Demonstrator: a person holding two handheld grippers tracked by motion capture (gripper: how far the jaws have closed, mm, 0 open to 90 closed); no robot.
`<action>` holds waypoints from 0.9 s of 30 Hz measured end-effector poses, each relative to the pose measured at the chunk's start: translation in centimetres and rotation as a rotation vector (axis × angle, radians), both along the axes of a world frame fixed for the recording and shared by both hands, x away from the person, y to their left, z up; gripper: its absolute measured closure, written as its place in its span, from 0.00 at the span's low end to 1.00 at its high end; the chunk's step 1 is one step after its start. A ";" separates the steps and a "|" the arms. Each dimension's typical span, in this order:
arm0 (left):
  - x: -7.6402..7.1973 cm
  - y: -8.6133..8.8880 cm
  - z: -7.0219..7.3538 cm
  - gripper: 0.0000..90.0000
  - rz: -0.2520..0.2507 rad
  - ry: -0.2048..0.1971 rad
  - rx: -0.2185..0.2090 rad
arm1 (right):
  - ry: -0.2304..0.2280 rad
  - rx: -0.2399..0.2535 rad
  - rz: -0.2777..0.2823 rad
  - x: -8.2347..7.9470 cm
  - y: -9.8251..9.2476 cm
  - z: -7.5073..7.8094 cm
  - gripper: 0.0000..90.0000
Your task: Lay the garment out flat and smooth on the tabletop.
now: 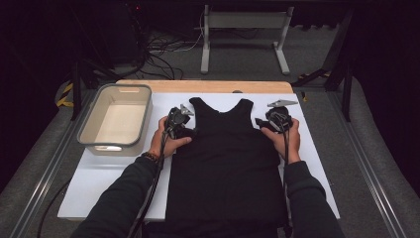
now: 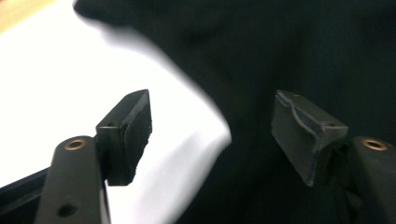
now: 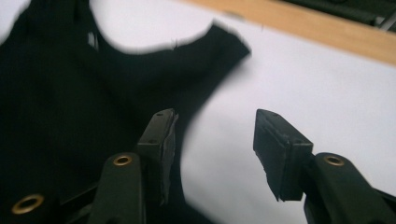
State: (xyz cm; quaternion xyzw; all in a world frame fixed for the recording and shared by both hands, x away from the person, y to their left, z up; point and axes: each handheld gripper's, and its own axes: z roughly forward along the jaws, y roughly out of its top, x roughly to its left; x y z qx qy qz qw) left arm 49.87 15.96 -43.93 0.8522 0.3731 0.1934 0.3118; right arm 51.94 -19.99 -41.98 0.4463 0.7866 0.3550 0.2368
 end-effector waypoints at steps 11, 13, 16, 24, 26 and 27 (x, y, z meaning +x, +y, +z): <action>-3.0 1.5 -0.9 0.85 -0.073 0.027 0.008 | 0.111 0.005 -0.001 -2.5 -2.8 -3.0 0.58; -3.2 1.4 -0.9 0.92 -0.062 0.012 0.025 | 0.117 0.000 0.025 -2.7 -2.7 -2.9 0.73; -3.0 1.3 -0.7 0.94 -0.012 -0.016 0.040 | 0.101 -0.032 0.013 -2.8 -2.6 -2.6 0.90; -0.5 2.1 0.4 0.94 0.113 -0.018 0.015 | -0.014 -0.021 -0.070 -3.5 -3.3 -1.3 0.92; -0.1 1.8 0.3 0.94 0.127 -0.023 0.008 | -0.016 -0.025 -0.069 -3.3 -3.0 -1.5 0.87; 0.0 1.8 0.3 0.93 0.138 -0.023 -0.003 | -0.019 -0.033 -0.071 -3.2 -2.9 -1.6 0.84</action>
